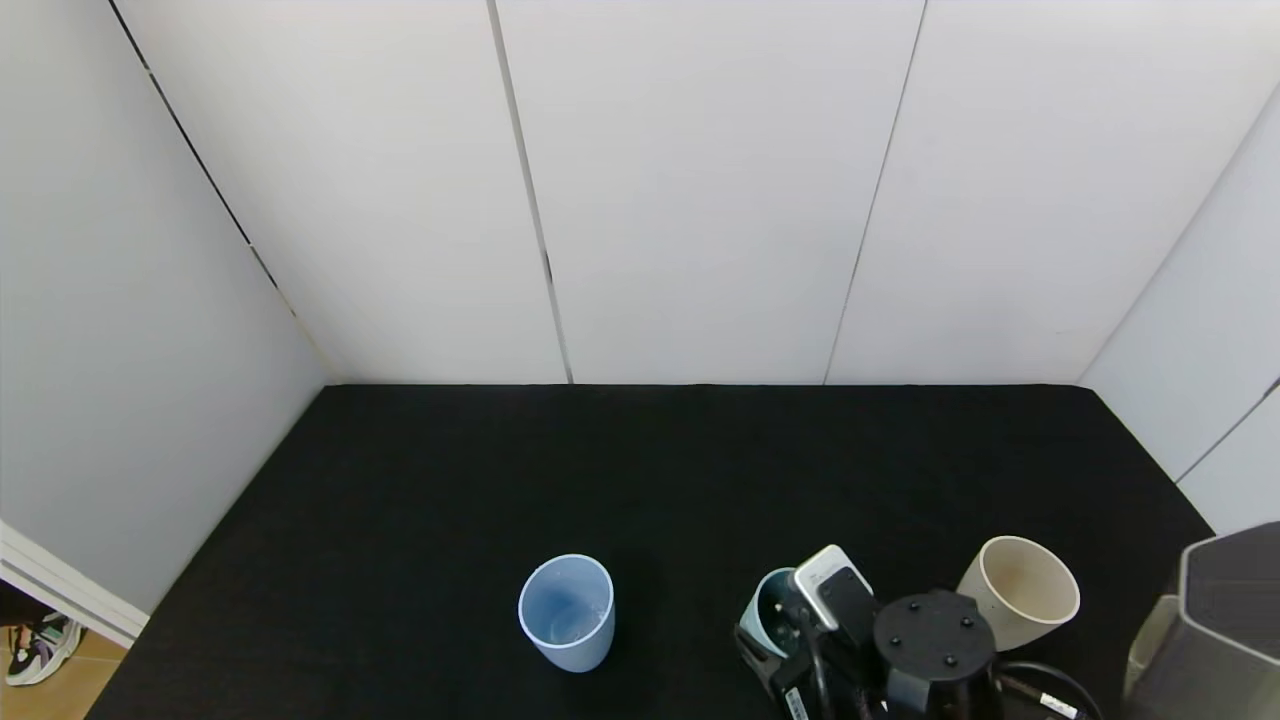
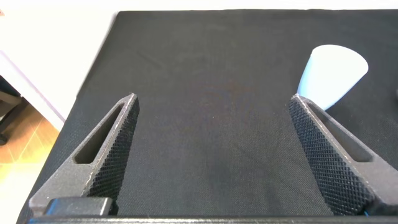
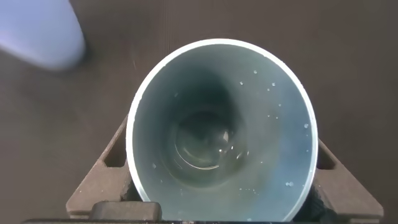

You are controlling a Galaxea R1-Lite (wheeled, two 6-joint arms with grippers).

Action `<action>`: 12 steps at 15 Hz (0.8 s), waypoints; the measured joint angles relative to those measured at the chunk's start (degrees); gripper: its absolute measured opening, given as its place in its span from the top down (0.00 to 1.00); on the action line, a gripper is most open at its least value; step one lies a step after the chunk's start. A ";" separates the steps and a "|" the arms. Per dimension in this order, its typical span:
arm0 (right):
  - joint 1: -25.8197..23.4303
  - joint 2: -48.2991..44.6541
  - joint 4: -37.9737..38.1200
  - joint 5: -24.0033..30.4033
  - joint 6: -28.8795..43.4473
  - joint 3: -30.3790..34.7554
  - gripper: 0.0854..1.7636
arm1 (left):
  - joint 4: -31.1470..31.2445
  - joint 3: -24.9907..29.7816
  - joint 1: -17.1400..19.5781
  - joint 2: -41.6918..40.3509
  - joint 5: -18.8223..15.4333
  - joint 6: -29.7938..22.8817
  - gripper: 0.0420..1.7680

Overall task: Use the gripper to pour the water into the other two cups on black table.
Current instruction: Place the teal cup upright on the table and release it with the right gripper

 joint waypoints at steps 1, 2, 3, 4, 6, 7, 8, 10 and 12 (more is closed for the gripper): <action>-0.04 1.46 -0.45 -0.07 -0.46 -0.04 0.32 | -0.02 0.00 0.00 0.00 0.00 0.00 0.03; -0.04 2.38 -0.67 -0.13 -0.71 -0.09 0.32 | 0.00 0.00 0.00 0.00 0.00 0.00 0.03; -0.11 3.01 -0.76 -0.11 -0.74 -0.09 0.32 | 0.00 0.00 0.00 0.00 0.00 0.00 0.03; -0.11 3.45 -0.72 -0.13 -0.77 0.00 0.32 | -0.02 0.00 0.00 0.00 0.00 0.00 0.03; -0.15 3.89 -0.65 -0.13 -0.77 0.00 0.32 | -0.02 0.00 0.00 0.00 0.00 0.00 0.03; -0.15 4.00 -0.65 -0.13 -0.74 0.00 0.32 | -0.02 0.00 0.00 0.00 0.00 0.00 0.03; -0.15 4.08 -0.59 -0.16 -0.74 0.00 0.32 | 0.00 0.00 0.00 0.00 0.00 0.00 0.03; -0.20 4.16 -0.50 -0.16 -0.82 0.09 0.32 | -0.02 0.00 0.00 0.00 0.00 0.00 0.03; -0.45 4.28 -0.44 -0.21 -1.15 0.09 0.32 | -0.02 0.00 0.00 0.00 0.00 0.00 0.03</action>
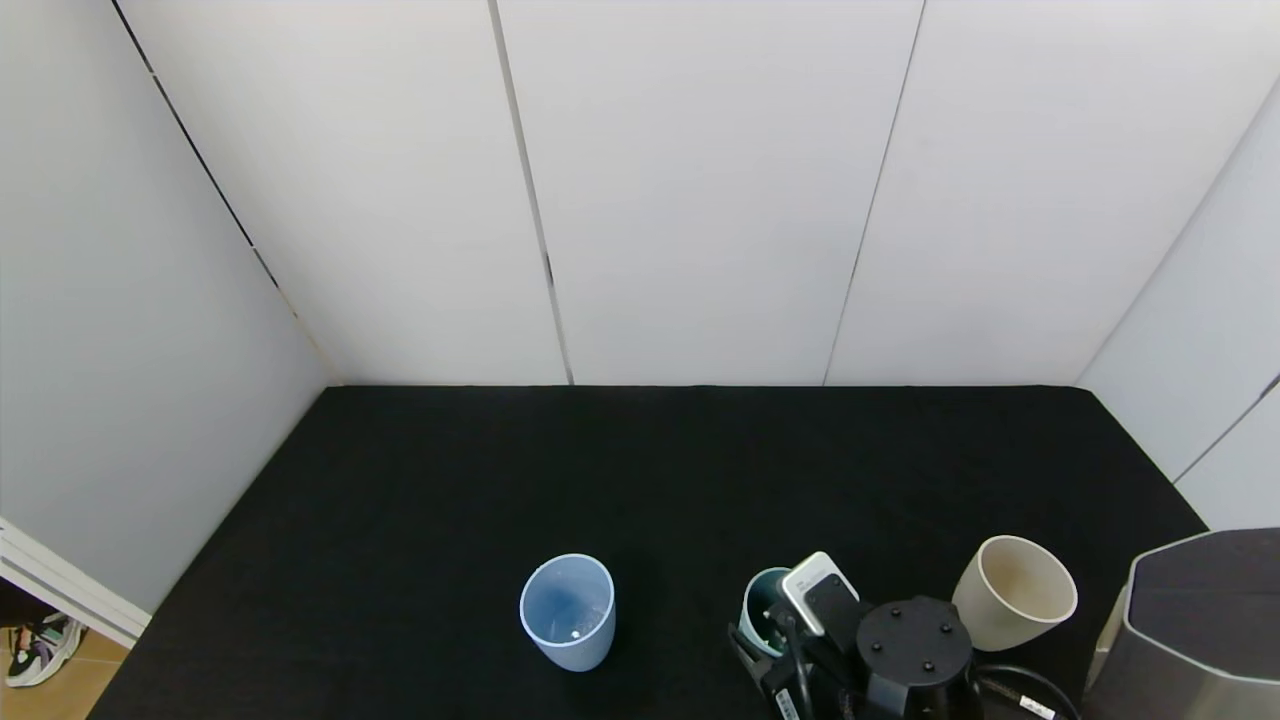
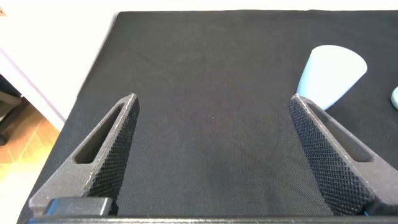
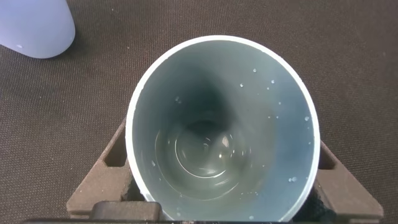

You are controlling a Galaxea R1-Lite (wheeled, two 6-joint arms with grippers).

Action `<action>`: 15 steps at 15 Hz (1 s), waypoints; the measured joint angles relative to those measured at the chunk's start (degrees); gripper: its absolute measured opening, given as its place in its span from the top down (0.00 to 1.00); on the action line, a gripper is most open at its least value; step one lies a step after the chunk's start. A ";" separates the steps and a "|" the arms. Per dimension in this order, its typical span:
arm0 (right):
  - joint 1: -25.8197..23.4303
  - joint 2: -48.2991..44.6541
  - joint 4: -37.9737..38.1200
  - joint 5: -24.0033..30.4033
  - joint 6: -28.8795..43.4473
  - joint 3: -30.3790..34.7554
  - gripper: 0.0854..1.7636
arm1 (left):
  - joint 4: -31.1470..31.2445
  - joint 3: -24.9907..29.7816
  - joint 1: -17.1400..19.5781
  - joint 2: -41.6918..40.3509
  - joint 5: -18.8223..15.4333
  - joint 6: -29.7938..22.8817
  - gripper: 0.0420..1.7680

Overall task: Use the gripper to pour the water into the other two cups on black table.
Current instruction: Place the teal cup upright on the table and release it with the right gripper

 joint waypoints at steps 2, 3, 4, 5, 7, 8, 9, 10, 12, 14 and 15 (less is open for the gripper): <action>-0.44 0.40 -0.15 0.07 -1.24 0.02 0.32 | 0.00 0.00 -0.02 0.00 0.00 0.00 0.03; -0.60 0.57 -0.12 0.10 -1.38 0.07 0.30 | 0.02 0.00 -0.02 0.00 0.00 0.00 0.03; -0.71 0.79 0.49 0.07 -1.46 0.55 0.27 | 0.05 0.00 -0.02 0.00 0.00 0.00 0.03; -0.82 0.96 0.13 -0.01 -1.49 0.29 0.24 | 0.05 0.00 0.00 0.00 0.00 0.00 0.03; -1.16 1.23 -0.78 -0.98 -1.63 -0.06 0.20 | 0.02 0.00 -0.05 0.00 0.00 0.00 0.03; -1.26 1.27 -1.02 -1.16 -1.68 -0.11 0.18 | 0.02 0.00 0.00 0.00 0.00 0.00 0.03; -1.32 1.29 -1.08 -1.17 -1.68 -0.12 0.16 | 0.02 0.00 0.00 0.00 0.00 0.01 0.03; -1.34 1.26 -1.13 -1.19 -1.68 -0.17 0.14 | 0.02 0.00 0.00 0.00 0.00 0.00 0.03; -1.43 0.74 -0.94 -1.19 -1.68 -0.15 0.12 | 0.02 0.00 0.00 0.00 0.00 0.00 0.03; -1.60 -0.76 -0.28 -1.24 -1.71 -0.04 0.10 | 0.00 0.00 -0.02 0.00 0.00 0.00 0.03; -1.43 -2.00 -0.09 -1.16 -1.74 0.05 0.09 | 0.05 0.00 0.00 0.00 -0.01 0.00 0.03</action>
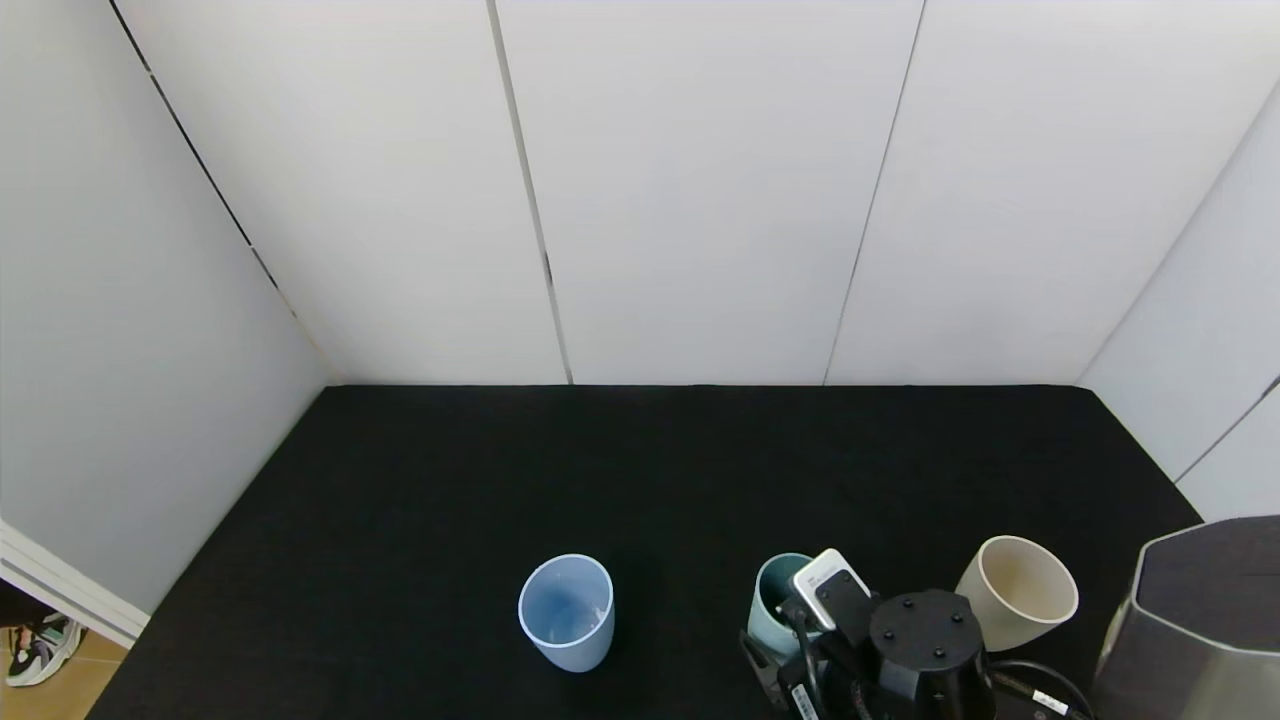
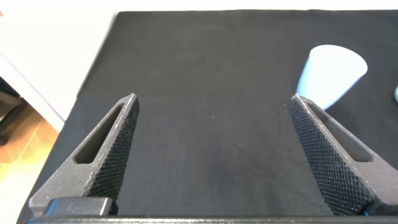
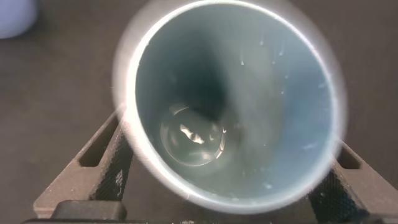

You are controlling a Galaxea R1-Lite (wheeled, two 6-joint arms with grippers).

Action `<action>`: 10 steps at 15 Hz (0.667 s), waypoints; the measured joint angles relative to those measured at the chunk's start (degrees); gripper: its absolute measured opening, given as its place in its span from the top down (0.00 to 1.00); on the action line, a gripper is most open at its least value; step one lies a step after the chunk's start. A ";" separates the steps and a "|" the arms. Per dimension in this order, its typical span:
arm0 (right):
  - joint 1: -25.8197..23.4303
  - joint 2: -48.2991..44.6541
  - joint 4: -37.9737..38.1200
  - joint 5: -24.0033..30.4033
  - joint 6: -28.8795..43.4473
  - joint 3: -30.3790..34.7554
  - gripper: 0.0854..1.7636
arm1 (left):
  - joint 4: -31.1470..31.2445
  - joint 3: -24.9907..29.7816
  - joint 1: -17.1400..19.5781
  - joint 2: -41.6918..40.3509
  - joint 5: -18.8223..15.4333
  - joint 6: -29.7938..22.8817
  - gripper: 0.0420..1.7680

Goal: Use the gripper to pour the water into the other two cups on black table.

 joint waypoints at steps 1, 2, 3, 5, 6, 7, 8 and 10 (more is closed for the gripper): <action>0.00 -1.76 0.68 0.02 0.02 0.02 0.09 | -0.05 0.00 0.00 0.00 0.01 0.00 0.03; 0.00 -3.85 2.08 0.02 0.02 0.02 0.08 | -0.05 0.00 -0.02 0.00 0.01 0.01 0.03; 0.00 -6.34 4.07 0.05 0.02 0.00 0.07 | -0.02 0.00 0.02 0.00 0.01 0.00 0.03; 0.06 -12.86 8.90 0.13 0.02 -0.35 0.06 | -0.02 0.00 -0.02 0.00 0.00 0.00 0.03; 0.05 -16.23 11.43 0.13 0.00 -0.74 0.06 | -0.05 0.00 0.00 0.00 0.01 0.00 0.03; 0.06 -19.76 14.45 0.18 0.02 -1.21 0.06 | -0.02 0.00 0.00 0.00 0.00 0.00 0.03; 0.09 -23.44 18.19 0.18 0.04 -1.99 0.06 | -0.02 0.00 0.00 0.00 0.00 0.00 0.03; 0.09 -31.33 27.98 0.18 0.11 -4.17 0.05 | -0.05 0.00 0.00 0.00 0.01 0.01 0.03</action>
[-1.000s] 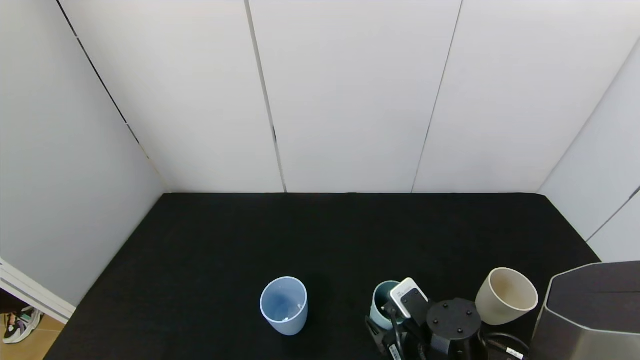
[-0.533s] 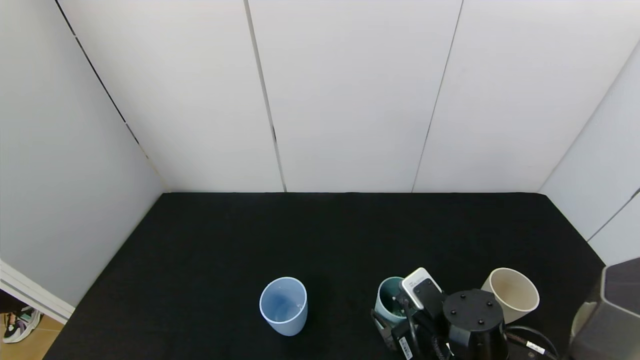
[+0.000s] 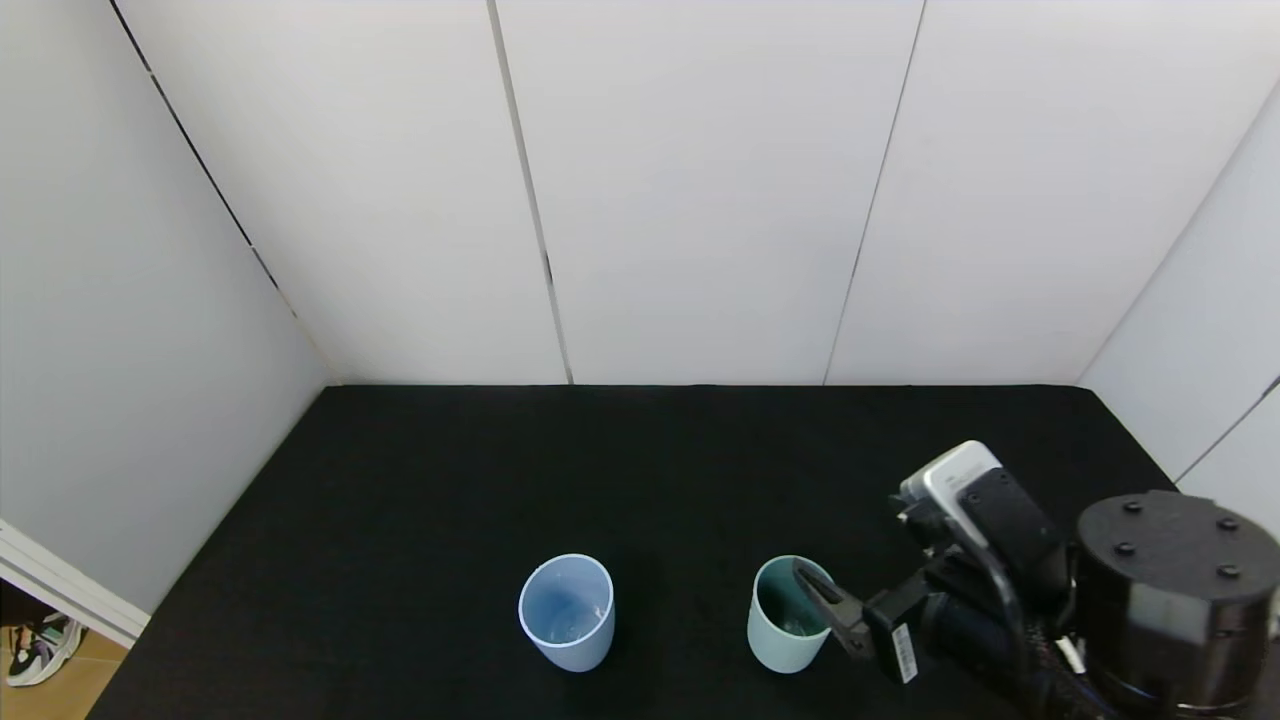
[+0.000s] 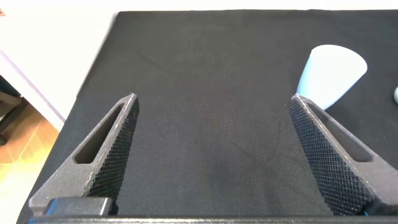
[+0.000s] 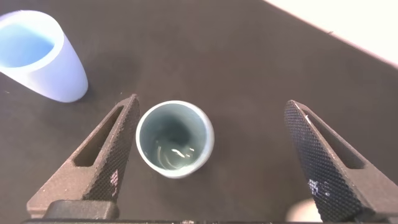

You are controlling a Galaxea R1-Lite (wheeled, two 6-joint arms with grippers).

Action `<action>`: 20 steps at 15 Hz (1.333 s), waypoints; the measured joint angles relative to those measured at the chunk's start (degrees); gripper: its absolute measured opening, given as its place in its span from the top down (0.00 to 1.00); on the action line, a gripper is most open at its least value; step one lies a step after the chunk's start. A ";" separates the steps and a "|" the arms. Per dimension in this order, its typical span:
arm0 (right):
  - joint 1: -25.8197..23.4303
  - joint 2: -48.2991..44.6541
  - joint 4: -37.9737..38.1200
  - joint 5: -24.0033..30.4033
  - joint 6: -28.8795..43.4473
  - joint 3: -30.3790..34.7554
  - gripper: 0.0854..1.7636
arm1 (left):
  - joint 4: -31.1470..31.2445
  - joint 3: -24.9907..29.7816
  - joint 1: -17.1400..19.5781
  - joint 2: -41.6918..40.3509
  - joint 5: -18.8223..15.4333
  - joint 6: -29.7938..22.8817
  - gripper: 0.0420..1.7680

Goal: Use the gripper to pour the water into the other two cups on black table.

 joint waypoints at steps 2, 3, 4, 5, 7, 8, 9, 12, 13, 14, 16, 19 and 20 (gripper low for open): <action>-0.13 -7.34 9.29 -0.07 0.04 -2.63 0.05 | 0.05 0.00 0.00 0.00 0.00 -0.01 0.03; -0.55 -10.92 13.31 -0.16 -0.02 -3.80 0.05 | 0.00 0.00 0.00 0.00 0.00 -0.01 0.03; -1.30 -13.96 16.31 -0.24 -0.50 -4.74 0.05 | 0.02 0.00 0.00 0.00 -0.01 -0.01 0.03; -2.51 -17.02 19.09 -0.33 -1.66 -5.28 0.04 | 0.02 0.00 0.00 0.00 0.00 -0.01 0.03; -5.07 -22.60 24.03 -0.40 -3.89 -5.28 0.04 | 0.05 0.00 0.00 0.00 0.00 -0.01 0.03; -6.21 -25.55 27.06 -0.79 -4.83 -5.10 0.04 | 0.02 0.00 0.00 0.00 0.00 -0.01 0.03; -7.41 -28.67 30.84 -1.46 -5.99 -5.06 0.04 | 0.02 0.00 0.00 0.00 0.00 -0.01 0.03; -9.95 -39.28 42.23 -3.63 -9.51 -4.71 0.04 | 0.02 0.00 0.00 0.00 0.00 -0.01 0.03; -10.42 -42.78 45.90 -4.38 -10.28 -4.32 0.04 | 0.05 0.00 0.00 0.00 0.00 -0.01 0.03; -10.90 -46.07 49.02 -5.56 -10.86 -3.69 0.04 | 0.02 0.00 0.00 0.00 -0.01 -0.01 0.03; -14.56 -51.21 51.44 -7.27 -11.35 -1.93 0.04 | 0.02 0.00 0.00 0.00 0.00 -0.01 0.03; -23.82 -56.26 52.01 -7.83 -12.42 1.69 0.04 | 0.05 0.00 0.00 0.00 0.00 -0.01 0.03; -26.49 -57.81 52.21 -7.85 -12.68 2.60 0.04 | 0.02 0.00 0.00 0.00 -0.01 -0.01 0.03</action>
